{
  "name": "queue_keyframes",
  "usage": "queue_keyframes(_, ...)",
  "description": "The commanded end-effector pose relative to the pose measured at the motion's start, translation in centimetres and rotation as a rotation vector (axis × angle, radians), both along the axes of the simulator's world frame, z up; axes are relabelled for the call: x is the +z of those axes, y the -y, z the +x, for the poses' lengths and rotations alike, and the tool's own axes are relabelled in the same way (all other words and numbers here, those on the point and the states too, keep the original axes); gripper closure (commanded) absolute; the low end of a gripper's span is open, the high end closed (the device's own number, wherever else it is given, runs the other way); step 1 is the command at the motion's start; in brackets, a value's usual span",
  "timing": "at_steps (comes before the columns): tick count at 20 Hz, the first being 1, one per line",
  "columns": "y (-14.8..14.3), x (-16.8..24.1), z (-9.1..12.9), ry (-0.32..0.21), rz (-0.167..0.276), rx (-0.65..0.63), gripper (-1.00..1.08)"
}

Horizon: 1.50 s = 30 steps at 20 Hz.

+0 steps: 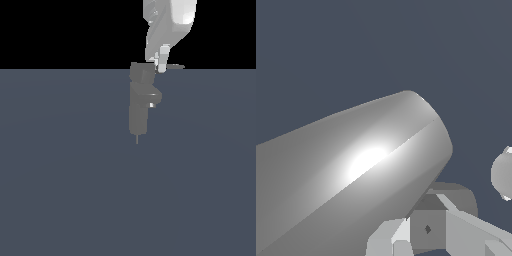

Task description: Turn on the faucet by rotating a designated handle.

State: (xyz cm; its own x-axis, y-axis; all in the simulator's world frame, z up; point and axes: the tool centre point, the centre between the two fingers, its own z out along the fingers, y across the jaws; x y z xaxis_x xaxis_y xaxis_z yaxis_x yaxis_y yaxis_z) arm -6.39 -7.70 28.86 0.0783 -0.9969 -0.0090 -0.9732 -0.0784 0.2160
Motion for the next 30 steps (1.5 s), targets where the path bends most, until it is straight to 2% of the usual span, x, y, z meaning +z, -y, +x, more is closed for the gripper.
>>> queue_keyframes(1, 1.4, 0.3, 0.7, 0.012, -0.004, -0.014, 1.08)
queue_keyframes(30, 8.2, -0.5, 6.1, 0.02, -0.006, -0.036, 1.08)
